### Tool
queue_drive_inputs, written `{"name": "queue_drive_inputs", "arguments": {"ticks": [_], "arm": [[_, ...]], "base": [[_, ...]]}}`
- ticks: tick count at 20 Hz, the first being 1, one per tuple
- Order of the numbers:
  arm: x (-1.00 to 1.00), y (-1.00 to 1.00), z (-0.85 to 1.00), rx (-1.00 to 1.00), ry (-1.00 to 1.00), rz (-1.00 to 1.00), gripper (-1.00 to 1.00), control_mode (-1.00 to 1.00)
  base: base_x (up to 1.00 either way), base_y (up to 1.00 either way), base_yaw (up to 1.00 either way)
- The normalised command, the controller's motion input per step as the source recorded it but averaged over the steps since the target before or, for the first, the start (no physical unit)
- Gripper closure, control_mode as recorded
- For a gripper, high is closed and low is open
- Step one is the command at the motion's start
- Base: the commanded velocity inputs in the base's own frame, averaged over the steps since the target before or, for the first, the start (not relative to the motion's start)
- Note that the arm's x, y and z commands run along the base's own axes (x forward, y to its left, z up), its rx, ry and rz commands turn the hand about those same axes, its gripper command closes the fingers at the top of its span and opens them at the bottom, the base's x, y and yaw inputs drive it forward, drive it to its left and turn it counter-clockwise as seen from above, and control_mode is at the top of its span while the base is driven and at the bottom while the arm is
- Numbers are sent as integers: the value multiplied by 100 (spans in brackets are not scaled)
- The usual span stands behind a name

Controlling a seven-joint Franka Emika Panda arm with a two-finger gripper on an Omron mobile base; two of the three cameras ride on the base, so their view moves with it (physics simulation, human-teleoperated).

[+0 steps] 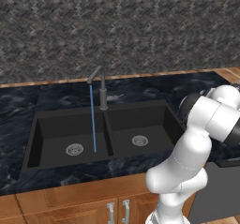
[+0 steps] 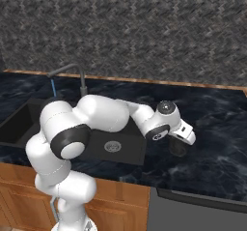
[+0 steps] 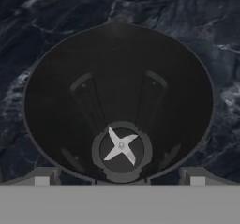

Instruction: Turn on the sink faucet and place the jug under the water for a few seconds to fill it up.

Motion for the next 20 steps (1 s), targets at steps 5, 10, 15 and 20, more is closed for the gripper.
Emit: {"name": "queue_drive_inputs", "arguments": {"ticks": [5,10,15,20], "arm": [[1,0,-16,0,0,0,100,-100],[1,0,-1,0,0,0,100,-100],[0,0,0,0,0,0,100,-100],[-1,0,0,0,0,0,100,-100]], "base": [[0,0,0],[0,0,0],[0,0,0],[0,0,0]]}}
